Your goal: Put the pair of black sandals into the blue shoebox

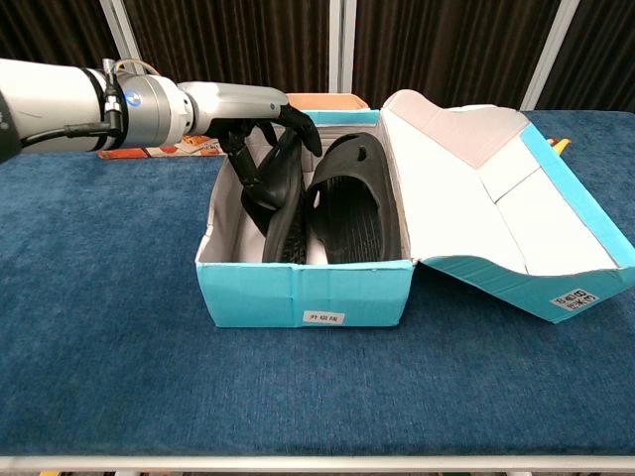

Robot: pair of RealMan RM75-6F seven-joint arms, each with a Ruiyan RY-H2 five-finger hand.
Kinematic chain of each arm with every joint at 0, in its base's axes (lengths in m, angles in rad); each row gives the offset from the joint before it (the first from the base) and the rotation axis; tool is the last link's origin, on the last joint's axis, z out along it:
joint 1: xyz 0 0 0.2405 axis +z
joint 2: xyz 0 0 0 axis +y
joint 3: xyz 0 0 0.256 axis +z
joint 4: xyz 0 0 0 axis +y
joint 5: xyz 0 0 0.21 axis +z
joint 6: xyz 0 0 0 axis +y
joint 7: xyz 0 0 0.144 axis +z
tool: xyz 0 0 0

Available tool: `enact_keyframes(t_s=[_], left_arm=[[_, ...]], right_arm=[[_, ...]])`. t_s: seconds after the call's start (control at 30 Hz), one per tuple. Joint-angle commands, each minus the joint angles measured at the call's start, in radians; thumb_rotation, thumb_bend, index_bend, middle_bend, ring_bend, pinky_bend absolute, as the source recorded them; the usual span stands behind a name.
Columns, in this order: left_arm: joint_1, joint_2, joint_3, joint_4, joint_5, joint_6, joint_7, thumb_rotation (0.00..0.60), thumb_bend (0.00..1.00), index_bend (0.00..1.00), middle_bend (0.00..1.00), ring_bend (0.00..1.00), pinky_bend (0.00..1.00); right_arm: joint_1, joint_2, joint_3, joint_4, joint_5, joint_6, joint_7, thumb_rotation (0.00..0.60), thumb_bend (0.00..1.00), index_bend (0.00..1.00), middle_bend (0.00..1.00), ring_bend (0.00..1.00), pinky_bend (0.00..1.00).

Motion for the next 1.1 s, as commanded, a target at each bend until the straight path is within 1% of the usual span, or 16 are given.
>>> enact_keyframes(t_s=[0.03,0.1,0.17,0.3,0.4,0.5,0.53,0.6,0.67,0.77,0.83,0.87,0.97,1.1], left_arm=[[-0.004,0.003,0.002,-0.005,-0.012,0.001,-0.003,0.6,0.0,0.24,0.16,0.0,0.19],[0.004,0.019,-0.008,-0.028,-0.012,0.017,-0.022,0.6,0.0,0.24,0.16,0.0,0.19],[0.025,0.051,-0.029,-0.074,0.003,0.044,-0.062,0.6,0.0,0.24,0.16,0.0,0.19],[0.084,0.139,-0.062,-0.17,0.059,0.094,-0.159,0.6,0.0,0.23,0.16,0.0,0.19],[0.142,0.211,-0.072,-0.224,0.104,0.148,-0.226,0.6,0.0,0.22,0.16,0.0,0.19],[0.219,0.273,-0.062,-0.253,0.133,0.238,-0.262,0.6,0.0,0.22,0.16,0.0,0.19],[0.245,0.287,-0.053,-0.255,0.137,0.275,-0.255,0.6,0.0,0.22,0.16,0.0,0.19],[0.309,0.308,-0.028,-0.246,0.142,0.382,-0.211,0.6,0.0,0.22,0.16,0.0,0.19],[0.378,0.31,0.002,-0.229,0.138,0.498,-0.149,0.6,0.0,0.22,0.16,0.0,0.18],[0.474,0.316,0.046,-0.213,0.126,0.623,-0.094,0.6,0.0,0.22,0.16,0.0,0.18],[0.521,0.318,0.069,-0.204,0.13,0.675,-0.081,0.6,0.0,0.22,0.16,0.0,0.18],[0.561,0.323,0.092,-0.195,0.132,0.714,-0.068,0.6,0.0,0.22,0.16,0.0,0.18],[0.64,0.342,0.136,-0.2,0.156,0.792,-0.049,0.6,0.0,0.22,0.16,0.0,0.17],[0.735,0.362,0.178,-0.238,0.21,0.89,-0.079,0.6,0.0,0.22,0.16,0.0,0.17]], right_arm=[[-0.001,0.001,0.0,0.0,0.0,0.002,0.001,0.6,0.15,0.01,0.11,0.0,0.08],[-0.002,0.002,0.0,0.0,-0.001,0.004,0.002,0.6,0.15,0.01,0.11,0.0,0.08],[-0.004,0.002,0.0,0.0,-0.002,0.007,0.004,0.6,0.16,0.01,0.11,0.0,0.08],[-0.005,0.0,0.0,0.004,-0.003,0.009,0.01,0.6,0.15,0.01,0.11,0.0,0.08],[-0.004,-0.002,0.0,0.009,-0.002,0.006,0.018,0.6,0.15,0.01,0.11,0.0,0.08],[-0.002,-0.004,-0.001,0.017,0.005,-0.003,0.034,0.6,0.16,0.01,0.11,0.0,0.08],[-0.001,-0.005,-0.001,0.021,0.009,-0.009,0.042,0.6,0.15,0.01,0.11,0.0,0.08],[0.004,-0.007,-0.005,0.03,0.016,-0.03,0.067,0.6,0.16,0.02,0.11,0.0,0.08],[0.012,-0.011,-0.012,0.04,0.021,-0.058,0.1,0.6,0.16,0.02,0.1,0.0,0.08],[0.023,-0.023,-0.021,0.058,0.022,-0.094,0.141,0.6,0.16,0.02,0.1,0.0,0.08],[0.028,-0.029,-0.025,0.065,0.02,-0.104,0.154,0.6,0.16,0.02,0.1,0.0,0.08],[0.03,-0.034,-0.027,0.066,0.014,-0.107,0.165,0.6,0.16,0.02,0.1,0.0,0.08],[0.029,-0.042,-0.031,0.066,0.0,-0.097,0.174,0.6,0.16,0.02,0.09,0.0,0.08],[0.019,-0.053,-0.038,0.062,-0.006,-0.081,0.168,0.6,0.16,0.02,0.09,0.0,0.08]])
